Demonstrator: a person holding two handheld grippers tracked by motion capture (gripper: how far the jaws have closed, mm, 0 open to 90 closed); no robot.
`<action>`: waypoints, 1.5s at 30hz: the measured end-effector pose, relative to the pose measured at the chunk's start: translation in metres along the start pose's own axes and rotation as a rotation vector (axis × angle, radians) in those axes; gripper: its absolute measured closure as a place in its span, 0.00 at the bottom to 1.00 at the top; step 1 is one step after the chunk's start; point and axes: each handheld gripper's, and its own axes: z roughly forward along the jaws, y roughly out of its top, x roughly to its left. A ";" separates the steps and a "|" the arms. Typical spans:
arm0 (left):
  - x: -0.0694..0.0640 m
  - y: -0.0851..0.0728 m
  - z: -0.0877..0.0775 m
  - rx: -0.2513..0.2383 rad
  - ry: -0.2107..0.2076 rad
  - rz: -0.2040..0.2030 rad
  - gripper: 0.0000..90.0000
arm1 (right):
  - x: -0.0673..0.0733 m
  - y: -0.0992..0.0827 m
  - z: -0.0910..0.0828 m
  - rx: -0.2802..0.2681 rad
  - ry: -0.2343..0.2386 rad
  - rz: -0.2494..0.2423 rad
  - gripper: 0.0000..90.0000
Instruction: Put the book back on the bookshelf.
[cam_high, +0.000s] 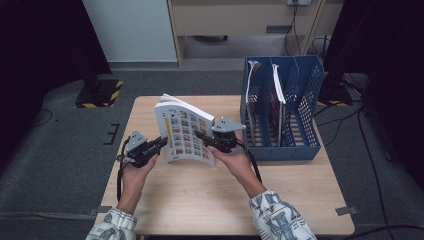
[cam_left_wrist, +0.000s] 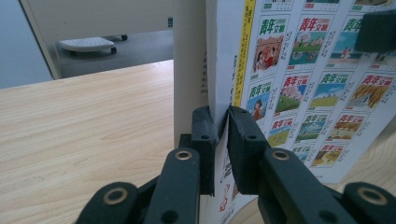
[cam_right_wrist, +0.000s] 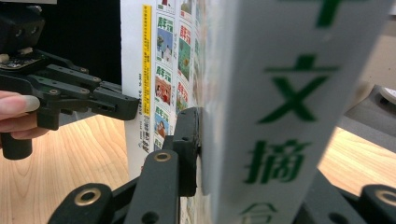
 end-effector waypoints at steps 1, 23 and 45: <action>0.000 0.000 -0.001 0.001 -0.003 0.002 0.90 | 0.000 -0.001 0.000 0.000 0.003 0.002 0.78; 0.000 -0.004 -0.002 -0.013 0.007 -0.001 0.89 | 0.003 -0.003 0.001 -0.025 0.073 -0.026 0.63; 0.001 -0.007 -0.003 -0.025 0.002 -0.022 0.89 | 0.008 0.016 0.006 -0.061 0.071 0.014 0.69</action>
